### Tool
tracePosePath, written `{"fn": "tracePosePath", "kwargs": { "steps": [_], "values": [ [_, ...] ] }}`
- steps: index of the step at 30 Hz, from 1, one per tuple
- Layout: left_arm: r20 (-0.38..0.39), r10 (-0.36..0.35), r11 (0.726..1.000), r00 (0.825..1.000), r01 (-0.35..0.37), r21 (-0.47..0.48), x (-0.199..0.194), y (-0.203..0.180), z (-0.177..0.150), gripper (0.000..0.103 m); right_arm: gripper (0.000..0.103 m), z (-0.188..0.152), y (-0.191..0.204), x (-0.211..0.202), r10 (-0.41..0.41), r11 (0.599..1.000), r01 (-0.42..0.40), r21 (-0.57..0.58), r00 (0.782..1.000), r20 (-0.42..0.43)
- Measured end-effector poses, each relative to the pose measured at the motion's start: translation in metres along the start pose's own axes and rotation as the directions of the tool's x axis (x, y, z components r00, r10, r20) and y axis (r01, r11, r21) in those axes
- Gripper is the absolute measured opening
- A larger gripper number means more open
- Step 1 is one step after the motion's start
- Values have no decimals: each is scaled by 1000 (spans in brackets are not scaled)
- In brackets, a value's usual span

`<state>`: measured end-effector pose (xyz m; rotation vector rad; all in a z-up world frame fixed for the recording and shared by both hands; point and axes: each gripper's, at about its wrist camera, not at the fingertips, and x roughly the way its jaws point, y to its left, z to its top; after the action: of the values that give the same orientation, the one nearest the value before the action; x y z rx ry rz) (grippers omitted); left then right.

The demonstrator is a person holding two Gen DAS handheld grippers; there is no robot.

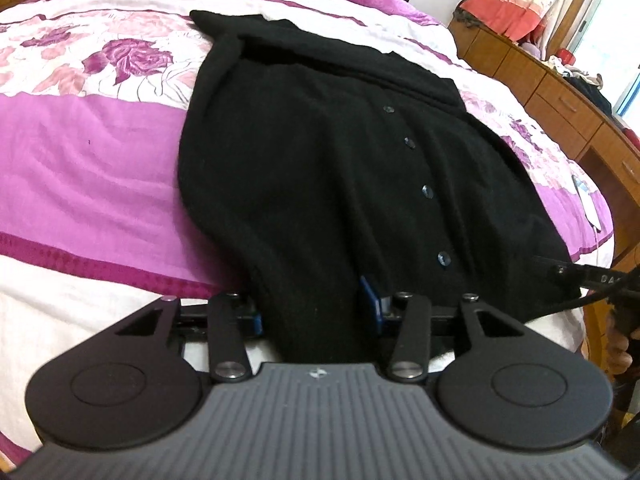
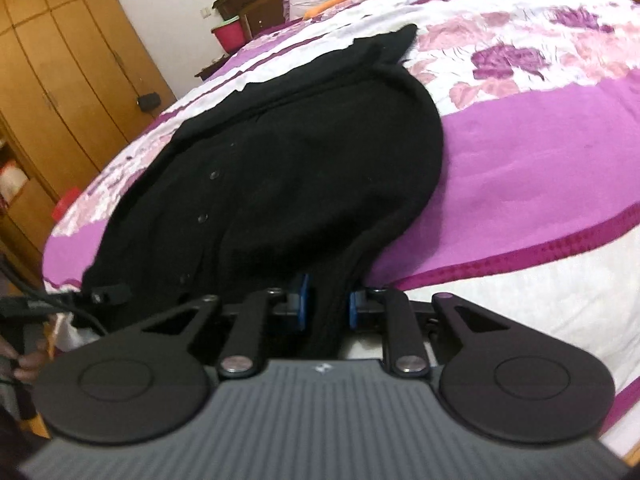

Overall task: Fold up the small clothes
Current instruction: 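Grasp the cardigan hem with both grippers and lift it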

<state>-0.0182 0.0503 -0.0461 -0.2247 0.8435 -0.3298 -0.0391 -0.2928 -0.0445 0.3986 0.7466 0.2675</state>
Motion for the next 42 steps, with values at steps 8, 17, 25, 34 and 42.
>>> {"fn": "tracePosePath", "kwargs": {
  "steps": [8,17,25,34,42],
  "values": [
    [-33,-3,1000,999,3,3,5,0,0,51,20,-4,-9,-1,48,999,-48,23,999,-10],
    [23,-95,990,995,97,-98,-5,11,3,9,10,-3,-8,-10,97,995,-98,10,992,82],
    [203,-188,964,961,220,-149,-33,13,41,8,9,33,-9,-25,236,961,-264,84,938,253],
    [397,-115,966,911,196,-170,-54,3,102,8,9,81,4,-20,236,947,-306,97,869,436],
    [474,-31,971,880,140,-195,-43,-5,164,8,9,125,3,-7,169,949,-287,129,811,560]
  ]
}}
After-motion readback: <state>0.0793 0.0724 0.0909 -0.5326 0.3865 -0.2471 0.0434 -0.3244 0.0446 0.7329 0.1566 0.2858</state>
